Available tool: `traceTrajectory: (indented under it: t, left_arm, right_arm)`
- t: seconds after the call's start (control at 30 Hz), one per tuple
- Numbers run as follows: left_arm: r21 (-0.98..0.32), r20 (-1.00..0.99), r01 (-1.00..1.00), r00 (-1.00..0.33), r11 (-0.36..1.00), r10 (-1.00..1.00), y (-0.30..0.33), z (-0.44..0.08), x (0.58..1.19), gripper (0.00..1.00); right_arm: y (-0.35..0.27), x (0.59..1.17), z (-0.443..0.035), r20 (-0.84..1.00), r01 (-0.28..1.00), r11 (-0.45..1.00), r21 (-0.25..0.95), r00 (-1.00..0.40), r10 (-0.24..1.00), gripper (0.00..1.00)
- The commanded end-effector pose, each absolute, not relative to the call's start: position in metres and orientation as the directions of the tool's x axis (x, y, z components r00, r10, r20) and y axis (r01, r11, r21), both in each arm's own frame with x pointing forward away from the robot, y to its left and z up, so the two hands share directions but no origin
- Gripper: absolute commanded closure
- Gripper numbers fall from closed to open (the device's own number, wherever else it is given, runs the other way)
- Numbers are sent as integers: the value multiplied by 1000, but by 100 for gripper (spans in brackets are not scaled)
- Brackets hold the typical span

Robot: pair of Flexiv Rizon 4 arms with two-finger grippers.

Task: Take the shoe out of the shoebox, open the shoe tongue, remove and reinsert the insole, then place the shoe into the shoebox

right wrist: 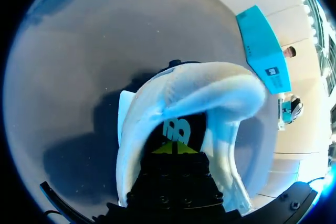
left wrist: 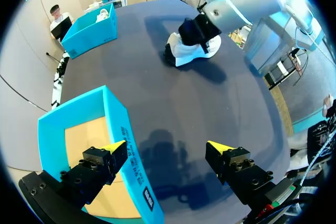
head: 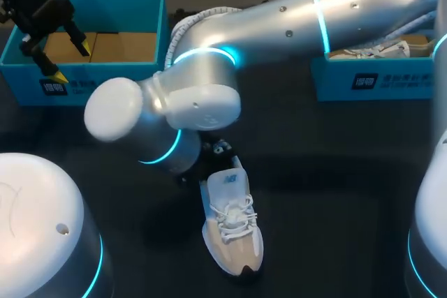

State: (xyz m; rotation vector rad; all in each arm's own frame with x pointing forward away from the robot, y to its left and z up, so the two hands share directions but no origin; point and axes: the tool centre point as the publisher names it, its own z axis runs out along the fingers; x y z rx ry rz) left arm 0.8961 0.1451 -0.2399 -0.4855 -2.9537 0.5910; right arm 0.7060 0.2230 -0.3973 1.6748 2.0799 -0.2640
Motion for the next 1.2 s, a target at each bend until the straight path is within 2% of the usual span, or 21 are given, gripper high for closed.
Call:
traceTrajectory:
  t: [0.03, 0.23, 0.77, 1.2]
  left_arm:
    - [-386, 24, 291, -945, 875, 325, 145, -240, 895, 0]
    - [-386, 24, 291, -945, 875, 325, 145, -240, 895, 0]
    - [-386, 24, 291, -945, 875, 325, 145, -240, 895, 0]
    - [-386, 24, 291, -945, 875, 325, 145, -240, 895, 0]
  right_arm:
    - [210, 699, -369, -422, 950, 238, 201, -135, 897, 100]
    - [207, 704, -357, -440, 944, 233, 234, -112, 891, 100]
    - [203, 715, -402, -499, 957, 247, 150, -143, 855, 100]
    - [212, 706, -423, -283, 962, 267, 60, -240, 929, 100]
